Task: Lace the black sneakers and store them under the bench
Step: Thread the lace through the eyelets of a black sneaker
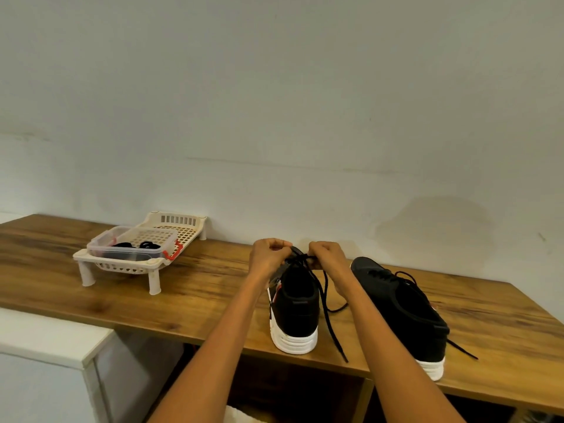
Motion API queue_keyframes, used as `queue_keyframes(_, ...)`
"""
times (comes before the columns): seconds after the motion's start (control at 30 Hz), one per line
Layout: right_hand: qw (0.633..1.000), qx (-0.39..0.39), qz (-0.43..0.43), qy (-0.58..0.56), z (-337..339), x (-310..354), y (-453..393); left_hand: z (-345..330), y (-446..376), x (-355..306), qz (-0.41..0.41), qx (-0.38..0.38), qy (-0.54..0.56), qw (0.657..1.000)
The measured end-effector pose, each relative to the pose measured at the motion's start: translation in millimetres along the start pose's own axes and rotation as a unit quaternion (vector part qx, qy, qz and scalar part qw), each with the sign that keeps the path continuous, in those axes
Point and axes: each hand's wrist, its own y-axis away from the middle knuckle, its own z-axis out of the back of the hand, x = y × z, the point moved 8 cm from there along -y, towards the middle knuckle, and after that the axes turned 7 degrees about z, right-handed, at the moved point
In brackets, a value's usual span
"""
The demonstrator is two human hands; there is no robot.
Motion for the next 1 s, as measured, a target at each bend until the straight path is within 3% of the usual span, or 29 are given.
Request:
queue_keyframes(0.17,0.985,-0.024,-0.075,-0.155,5,-6,2,-13,3,5,0.069,0.079,0.119,0.987)
queue_keyframes(0.3,0.944,-0.085,-0.113,-0.298,15,-9,3,-12,3,5,0.086,0.077,0.200,0.973)
queue_keyframes(0.4,0.906,-0.135,-0.120,-0.382,30,-7,3,-6,6,-7,0.025,0.073,0.060,0.995)
queue_keyframes(0.47,0.931,-0.135,-0.102,-0.324,38,1,3,-5,11,-23,-0.069,0.056,-0.121,0.989)
queue_keyframes(0.53,0.937,-0.144,-0.076,-0.308,42,10,3,-7,17,-39,-0.143,0.026,-0.191,0.971)
queue_keyframes(0.57,0.924,-0.148,-0.065,-0.347,41,12,3,-4,19,-44,-0.143,0.029,-0.133,0.980)
queue_keyframes(0.63,0.889,-0.151,-0.050,-0.430,38,15,1,6,18,-49,-0.083,0.055,0.100,0.990)
queue_keyframes(0.7,0.868,-0.153,-0.040,-0.471,38,15,1,23,15,-52,-0.018,0.056,0.291,0.955)
queue_keyframes(0.77,0.861,-0.173,-0.027,-0.477,44,14,3,46,10,-55,-0.002,0.012,0.316,0.949)
queue_keyframes(0.83,0.877,-0.213,-0.026,-0.430,53,11,5,74,6,-68,-0.057,-0.073,0.118,0.989)
queue_keyframes(0.87,0.888,-0.237,-0.027,-0.394,58,8,6,84,4,-77,-0.101,-0.116,-0.024,0.988)
queue_keyframes(0.93,0.899,-0.276,-0.031,-0.339,63,4,7,96,5,-94,-0.162,-0.183,-0.286,0.927)
queue_keyframes(1.0,0.915,-0.292,-0.037,-0.277,65,-2,4,98,0,-101,-0.183,-0.193,-0.437,0.859)
